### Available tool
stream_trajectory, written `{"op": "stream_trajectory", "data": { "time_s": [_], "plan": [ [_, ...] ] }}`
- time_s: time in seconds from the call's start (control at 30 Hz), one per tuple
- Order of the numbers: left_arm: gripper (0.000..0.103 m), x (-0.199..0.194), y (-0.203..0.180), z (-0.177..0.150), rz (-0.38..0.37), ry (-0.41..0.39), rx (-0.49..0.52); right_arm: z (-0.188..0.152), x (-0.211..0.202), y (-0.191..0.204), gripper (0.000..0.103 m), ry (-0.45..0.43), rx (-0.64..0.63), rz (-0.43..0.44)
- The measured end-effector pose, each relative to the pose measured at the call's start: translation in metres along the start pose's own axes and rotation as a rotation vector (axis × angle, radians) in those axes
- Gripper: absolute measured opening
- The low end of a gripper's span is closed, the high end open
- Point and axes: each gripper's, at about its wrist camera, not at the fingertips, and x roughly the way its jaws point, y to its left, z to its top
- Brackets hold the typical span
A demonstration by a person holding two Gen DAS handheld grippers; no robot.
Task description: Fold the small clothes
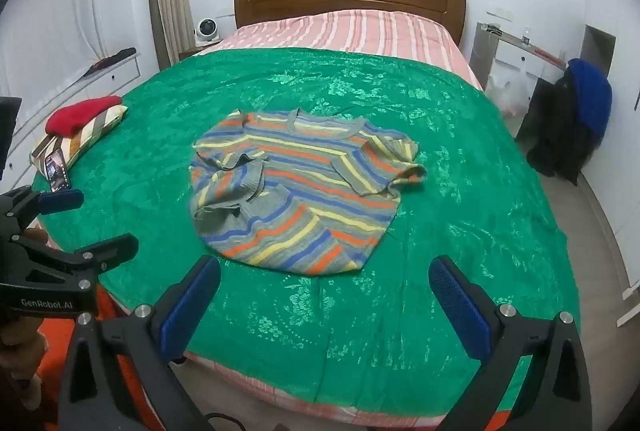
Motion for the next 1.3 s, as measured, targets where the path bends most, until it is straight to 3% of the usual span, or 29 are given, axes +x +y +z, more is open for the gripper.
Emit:
{"op": "stream_trajectory", "data": {
  "time_s": [1.3],
  "plan": [
    [0.103,-0.0035,0.0,-0.0108,0.007,0.019,-0.001,-0.0063,0.0085,0.0075,0.103,0.03,0.001,0.019]
  ]
}}
